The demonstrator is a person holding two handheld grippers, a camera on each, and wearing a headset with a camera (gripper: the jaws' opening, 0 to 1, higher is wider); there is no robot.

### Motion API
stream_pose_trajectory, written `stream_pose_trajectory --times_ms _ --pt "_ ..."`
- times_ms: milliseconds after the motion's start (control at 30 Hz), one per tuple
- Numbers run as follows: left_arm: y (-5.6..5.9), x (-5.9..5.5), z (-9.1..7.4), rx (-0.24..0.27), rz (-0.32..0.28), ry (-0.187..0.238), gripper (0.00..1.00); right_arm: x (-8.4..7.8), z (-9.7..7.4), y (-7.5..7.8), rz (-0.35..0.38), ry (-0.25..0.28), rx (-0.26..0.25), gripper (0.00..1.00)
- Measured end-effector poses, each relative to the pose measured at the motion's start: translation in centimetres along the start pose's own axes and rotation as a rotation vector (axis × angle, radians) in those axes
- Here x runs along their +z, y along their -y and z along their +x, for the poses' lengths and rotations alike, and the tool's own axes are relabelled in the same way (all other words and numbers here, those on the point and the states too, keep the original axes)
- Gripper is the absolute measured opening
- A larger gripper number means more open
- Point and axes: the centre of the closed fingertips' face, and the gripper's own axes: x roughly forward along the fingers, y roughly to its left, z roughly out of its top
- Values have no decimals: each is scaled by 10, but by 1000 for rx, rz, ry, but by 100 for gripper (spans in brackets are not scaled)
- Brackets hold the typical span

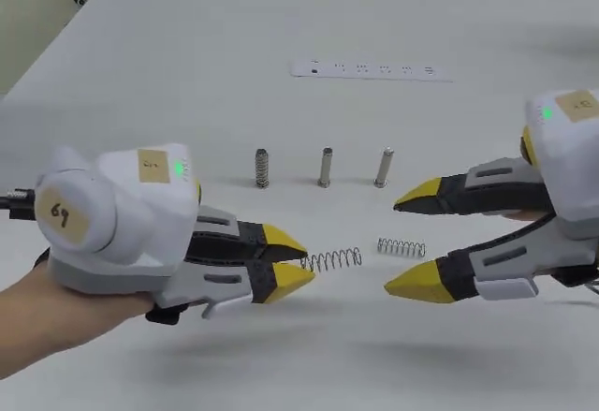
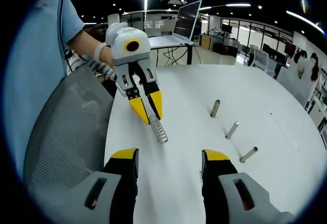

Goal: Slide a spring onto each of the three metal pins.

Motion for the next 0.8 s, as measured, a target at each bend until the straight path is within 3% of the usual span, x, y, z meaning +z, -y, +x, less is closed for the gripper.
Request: stream_pose_trajectory --times_ms 300,800 --pt "4 1 0 -7 3 0 2 4 9 -9 -75 -28 68 31" --pt "7 1 -2 -13 6 -2 2 3 18 -15 -127 -56 115 16"
